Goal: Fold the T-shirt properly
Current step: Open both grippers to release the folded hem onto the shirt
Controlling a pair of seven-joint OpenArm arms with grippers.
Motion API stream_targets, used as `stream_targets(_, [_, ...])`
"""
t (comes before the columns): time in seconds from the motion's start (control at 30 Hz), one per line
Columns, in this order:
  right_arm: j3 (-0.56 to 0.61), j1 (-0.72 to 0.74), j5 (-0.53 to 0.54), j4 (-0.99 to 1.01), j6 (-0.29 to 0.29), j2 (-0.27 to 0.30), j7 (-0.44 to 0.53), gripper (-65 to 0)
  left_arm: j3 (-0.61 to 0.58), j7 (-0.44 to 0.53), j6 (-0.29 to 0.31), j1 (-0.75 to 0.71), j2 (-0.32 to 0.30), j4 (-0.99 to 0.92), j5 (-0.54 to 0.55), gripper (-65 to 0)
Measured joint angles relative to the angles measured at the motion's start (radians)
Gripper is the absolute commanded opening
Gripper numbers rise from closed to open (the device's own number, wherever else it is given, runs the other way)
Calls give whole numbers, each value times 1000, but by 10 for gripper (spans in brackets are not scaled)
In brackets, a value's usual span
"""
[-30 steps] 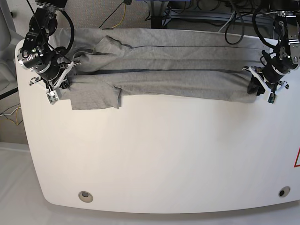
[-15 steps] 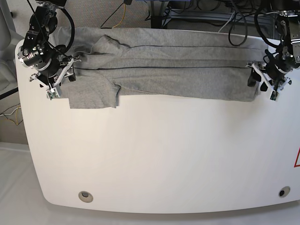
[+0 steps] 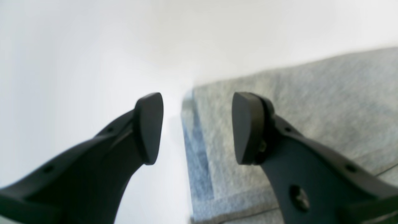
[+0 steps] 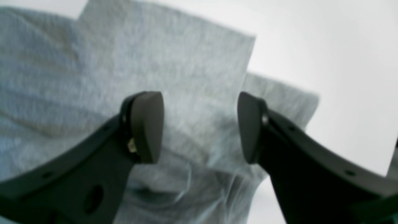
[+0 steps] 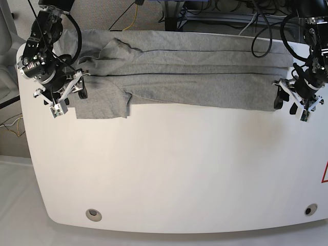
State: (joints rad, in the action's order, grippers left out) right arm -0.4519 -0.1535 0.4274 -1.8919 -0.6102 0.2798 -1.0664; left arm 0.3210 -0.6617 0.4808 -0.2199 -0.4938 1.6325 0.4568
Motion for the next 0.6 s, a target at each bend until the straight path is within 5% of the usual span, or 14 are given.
stream_targets(0.33, [13,151,-5,85,0,-3,19,-297,-9,3,0,30,8,8,1,-336])
stream_targets(0.6, [43,288,-33,343,7,-8,112,-298,-4,-5,-8,30,11,-6,5,-343])
